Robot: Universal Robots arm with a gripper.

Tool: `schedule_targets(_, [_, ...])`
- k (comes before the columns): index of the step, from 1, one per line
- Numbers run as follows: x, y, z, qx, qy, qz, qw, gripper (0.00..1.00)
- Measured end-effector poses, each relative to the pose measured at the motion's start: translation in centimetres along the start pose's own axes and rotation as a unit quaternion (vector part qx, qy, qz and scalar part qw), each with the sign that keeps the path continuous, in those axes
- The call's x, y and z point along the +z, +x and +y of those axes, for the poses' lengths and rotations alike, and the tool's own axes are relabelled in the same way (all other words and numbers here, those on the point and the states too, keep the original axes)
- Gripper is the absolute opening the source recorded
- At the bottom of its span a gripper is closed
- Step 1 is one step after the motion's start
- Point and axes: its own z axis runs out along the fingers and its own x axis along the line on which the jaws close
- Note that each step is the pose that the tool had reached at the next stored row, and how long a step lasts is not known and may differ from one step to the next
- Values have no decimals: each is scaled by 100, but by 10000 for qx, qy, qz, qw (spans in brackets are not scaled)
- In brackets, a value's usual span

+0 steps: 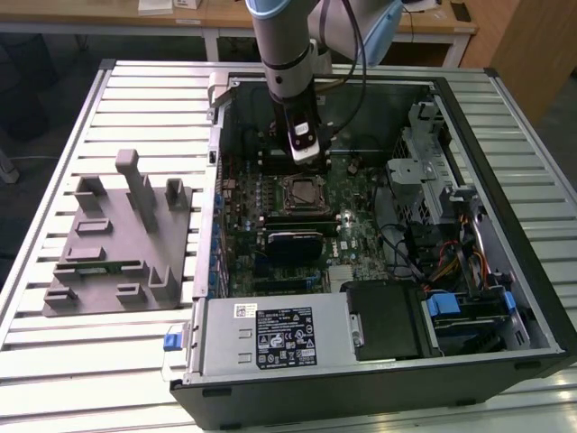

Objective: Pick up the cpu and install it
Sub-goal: 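Install the first cpu locking lever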

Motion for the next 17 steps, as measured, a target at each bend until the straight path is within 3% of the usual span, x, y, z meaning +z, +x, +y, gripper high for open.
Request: schedule_targets(17, [17,16,27,0,2,-1,10000,11])
